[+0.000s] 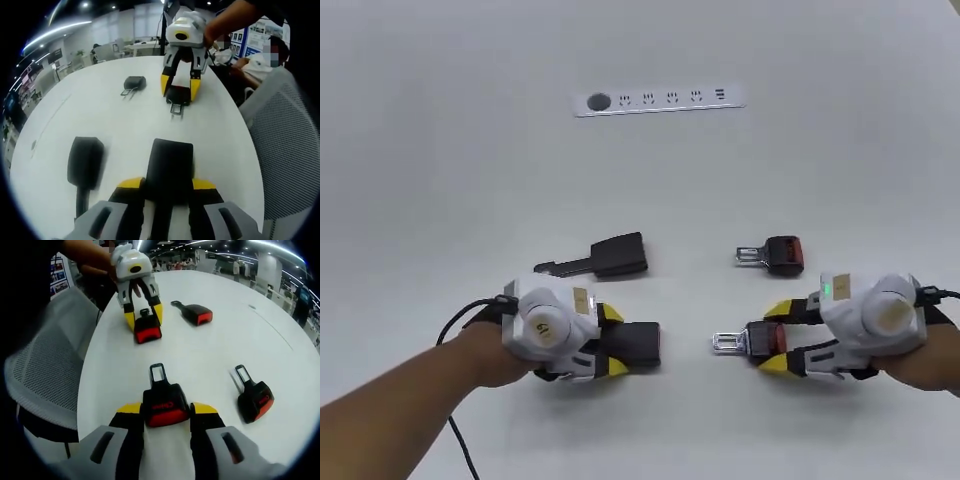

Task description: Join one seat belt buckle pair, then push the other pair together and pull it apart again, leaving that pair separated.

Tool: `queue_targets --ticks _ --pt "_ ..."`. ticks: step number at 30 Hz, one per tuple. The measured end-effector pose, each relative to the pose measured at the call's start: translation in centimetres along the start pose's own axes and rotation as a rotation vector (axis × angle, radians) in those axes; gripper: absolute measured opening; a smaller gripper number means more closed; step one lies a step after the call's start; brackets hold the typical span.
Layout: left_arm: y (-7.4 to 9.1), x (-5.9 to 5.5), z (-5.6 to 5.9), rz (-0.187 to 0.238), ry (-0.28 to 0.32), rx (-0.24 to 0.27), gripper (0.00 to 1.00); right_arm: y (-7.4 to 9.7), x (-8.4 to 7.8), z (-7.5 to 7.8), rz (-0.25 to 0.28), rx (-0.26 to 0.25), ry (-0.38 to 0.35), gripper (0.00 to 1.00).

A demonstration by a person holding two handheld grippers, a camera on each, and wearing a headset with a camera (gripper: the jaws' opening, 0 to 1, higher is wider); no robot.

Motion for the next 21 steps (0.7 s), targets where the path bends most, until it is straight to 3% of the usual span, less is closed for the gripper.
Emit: queue_targets --ticks 11,15,21 --pt "-0.1 0.1 0.1 -0.029 -0.002 -0.005 0.35 -2.5 2.7 -1.1 0.029 0.013 0.007 0.34" --pt "-0.1 0.1 0.2 -0.026 -0.007 -0.003 0.35 -3.4 3.2 -1.4 0.054 0.024 -0.019 0.34" --pt "0.0 0.2 0.2 -0.040 -0.012 -0.011 0.35 -4.7 4.1 -2.0 0.064 0.042 0.000 0.34"
Point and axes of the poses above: the centre of the closed fingertips' face, and the gripper's own axes: y roughly backward along the fingers, z roughly to its right, x roughly out of its top, the point moved 10 cm from there along y, roughly backward along the fingers, and after that the axes turned 11 degrees about -x, right-handed, at the moved point
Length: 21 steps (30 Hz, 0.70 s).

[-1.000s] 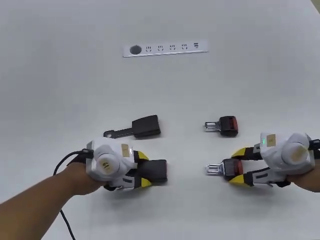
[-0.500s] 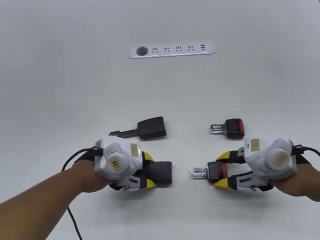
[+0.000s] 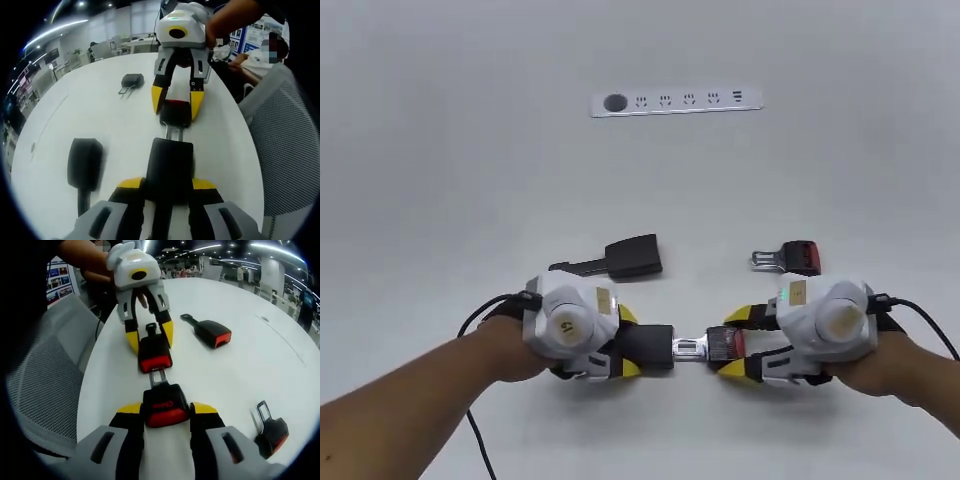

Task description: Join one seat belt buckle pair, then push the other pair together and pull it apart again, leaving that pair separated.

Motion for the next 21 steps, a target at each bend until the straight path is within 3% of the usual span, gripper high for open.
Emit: queue_targets --ticks 1,5,8,21 --pt "0.0 0.0 0.0 0.000 0.000 -0.002 0.35 0.0 0.0 -0.1 -0.005 -0.004 0.022 0.34" --pt "-0.1 0.1 0.0 0.007 0.010 0.000 0.35 -0.4 0.2 -0.1 0.005 -0.004 -0.012 0.34" --pt "-0.2 0.4 0.0 -0.022 -0.034 -0.010 0.35 -1.1 0.8 -0.5 -0.008 -0.017 0.024 0.34" --pt "-0.2 0.3 0.0 -0.031 -0.025 -0.007 0.34 -1.6 1.3 -1.0 -0.007 -0.015 -0.002 0.33"
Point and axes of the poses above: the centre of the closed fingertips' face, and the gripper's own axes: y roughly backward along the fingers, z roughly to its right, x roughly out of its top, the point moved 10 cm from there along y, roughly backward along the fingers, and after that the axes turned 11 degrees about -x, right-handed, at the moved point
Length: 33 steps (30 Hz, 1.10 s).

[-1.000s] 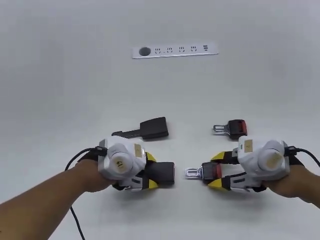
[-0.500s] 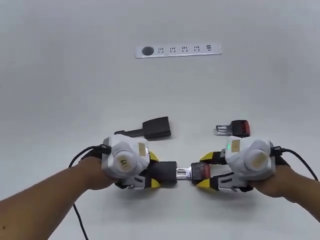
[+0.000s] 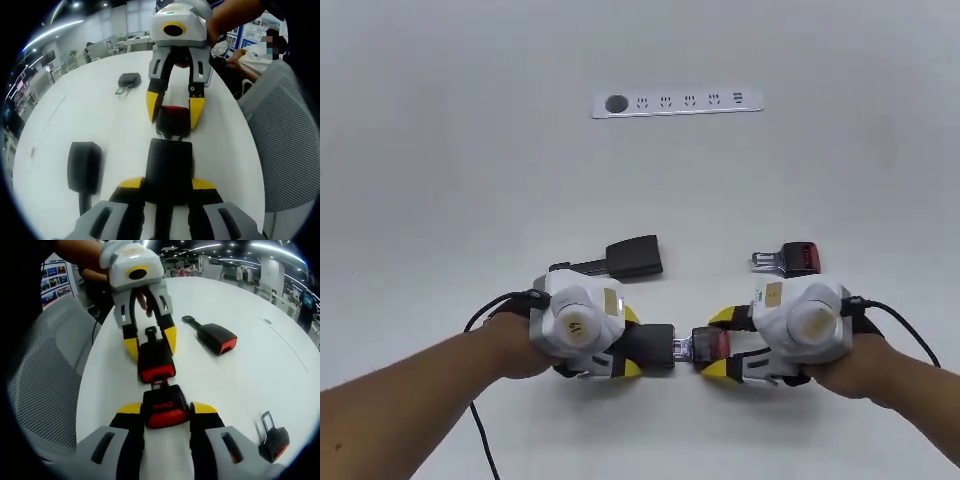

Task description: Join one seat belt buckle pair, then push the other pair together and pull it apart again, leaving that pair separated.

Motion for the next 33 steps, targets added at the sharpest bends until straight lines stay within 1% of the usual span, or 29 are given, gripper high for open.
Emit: queue_targets --ticks 2,5,8,11,12,13,18,25,27,31,33 --pt "0.0 0.1 -0.1 -0.010 -0.009 -0.007 0.34 -0.5 0.3 0.0 0.011 -0.002 -0.008 0.33" --pt "0.0 0.1 -0.2 -0.018 -0.010 -0.015 0.33 -0.9 0.7 -0.2 0.004 -0.005 -0.004 0.33" --pt "0.0 0.1 -0.2 -0.026 -0.015 -0.017 0.33 -0.8 0.6 -0.2 0.000 -0.004 -0.007 0.33" --pt "0.0 0.0 -0.3 -0.025 -0.016 -0.017 0.33 -1.0 0.9 -0.3 0.002 -0.004 -0.006 0.33" --pt "0.1 -0.2 -0.1 -0.038 -0.009 -0.028 0.33 -1.2 1.3 -0.4 0.016 -0.002 -0.005 0.33" --pt "0.1 -0.1 -0.2 -0.023 -0.010 -0.024 0.33 -1.0 1.5 -0.4 0.009 -0.007 0.002 0.33" --pt "0.0 -0.2 -0.3 -0.020 -0.016 -0.024 0.33 -0.6 1.5 -0.7 0.010 -0.011 0.001 0.33" --pt "0.0 -0.2 -0.7 -0.027 -0.033 -0.038 0.33 -0.5 1.1 -0.6 0.012 -0.007 0.018 0.33" --pt "0.1 -0.2 -0.8 -0.022 -0.038 -0.045 0.34 -0.5 1.1 -0.5 0.011 -0.012 0.019 0.33" --pt "0.1 -0.3 -0.8 -0.017 -0.044 -0.046 0.34 -0.3 0.8 -0.4 0.014 -0.005 0.022 0.33" --pt "0.1 -0.3 -0.9 -0.008 -0.042 -0.047 0.34 -0.5 0.6 -0.2 0.019 -0.002 0.028 0.33"
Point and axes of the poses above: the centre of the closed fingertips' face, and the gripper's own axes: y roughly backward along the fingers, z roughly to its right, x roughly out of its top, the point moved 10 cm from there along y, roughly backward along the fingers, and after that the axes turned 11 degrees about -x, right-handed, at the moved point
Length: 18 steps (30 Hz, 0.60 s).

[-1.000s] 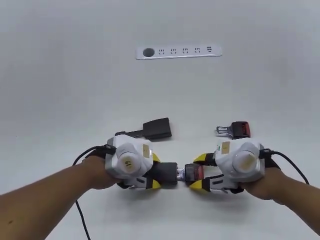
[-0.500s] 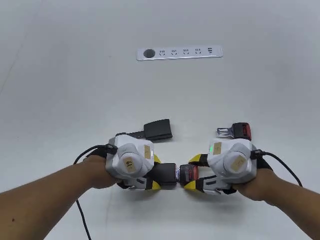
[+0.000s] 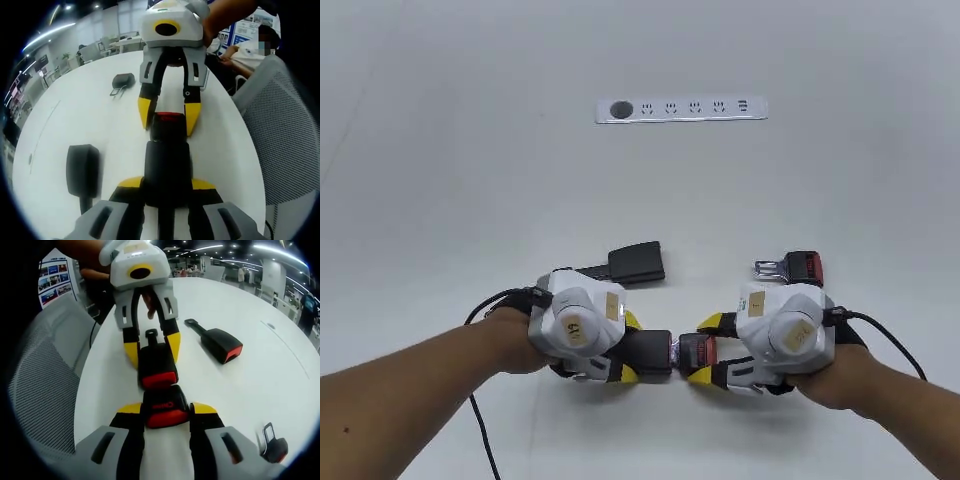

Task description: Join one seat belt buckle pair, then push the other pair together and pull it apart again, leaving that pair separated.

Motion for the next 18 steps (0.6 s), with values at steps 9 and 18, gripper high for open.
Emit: queue_targets --ticks 9,18 --pt "0.18 -0.24 -0.13 0.038 -0.008 -0.008 0.33 0.41 -0.44 -0.03 0.048 0.007 0.000 0.33" --pt "0.27 -0.61 0.01 0.090 -0.027 -0.010 0.33 0.41 -0.64 0.24 0.093 0.016 0.026 0.33"
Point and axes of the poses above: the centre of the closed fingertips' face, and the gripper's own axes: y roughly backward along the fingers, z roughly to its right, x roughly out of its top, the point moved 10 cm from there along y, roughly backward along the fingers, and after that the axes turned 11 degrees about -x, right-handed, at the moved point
